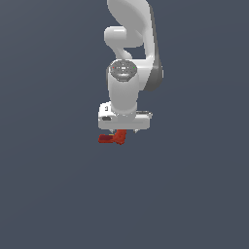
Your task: Pick up the object and move it to a goal position.
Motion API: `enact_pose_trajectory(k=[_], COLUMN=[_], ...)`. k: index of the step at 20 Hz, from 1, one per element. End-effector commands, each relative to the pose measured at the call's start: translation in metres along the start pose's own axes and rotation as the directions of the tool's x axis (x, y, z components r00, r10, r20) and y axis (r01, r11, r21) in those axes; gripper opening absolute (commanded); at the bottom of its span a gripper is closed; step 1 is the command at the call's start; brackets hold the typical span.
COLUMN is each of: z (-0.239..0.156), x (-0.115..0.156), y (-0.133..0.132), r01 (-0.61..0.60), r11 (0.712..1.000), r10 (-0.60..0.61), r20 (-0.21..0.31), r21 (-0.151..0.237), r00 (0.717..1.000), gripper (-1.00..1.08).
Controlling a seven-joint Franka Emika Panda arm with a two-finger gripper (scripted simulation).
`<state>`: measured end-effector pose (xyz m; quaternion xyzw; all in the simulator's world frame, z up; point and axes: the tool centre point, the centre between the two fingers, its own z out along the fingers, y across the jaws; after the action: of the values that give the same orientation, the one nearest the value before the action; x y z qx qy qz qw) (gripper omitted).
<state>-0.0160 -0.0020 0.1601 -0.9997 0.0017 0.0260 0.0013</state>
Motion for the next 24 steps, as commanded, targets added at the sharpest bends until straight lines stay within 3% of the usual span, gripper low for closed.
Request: enact_pose_trajectory(k=[1, 12, 24], z=[0.000, -0.001, 0.031], x=[0.000, -0.001, -0.017], y=[0.000, 0.001, 0.000], r01=[0.000, 0.008, 0.019], r11=[1.000, 1.000, 0.999], r10=[0.000, -0.008, -0.016], r20=[0.000, -0.002, -0.046], r21=[0.000, 0.000, 0.049], r00=[1.000, 1.000, 0.999], gripper=[1.08, 1.08, 1.08])
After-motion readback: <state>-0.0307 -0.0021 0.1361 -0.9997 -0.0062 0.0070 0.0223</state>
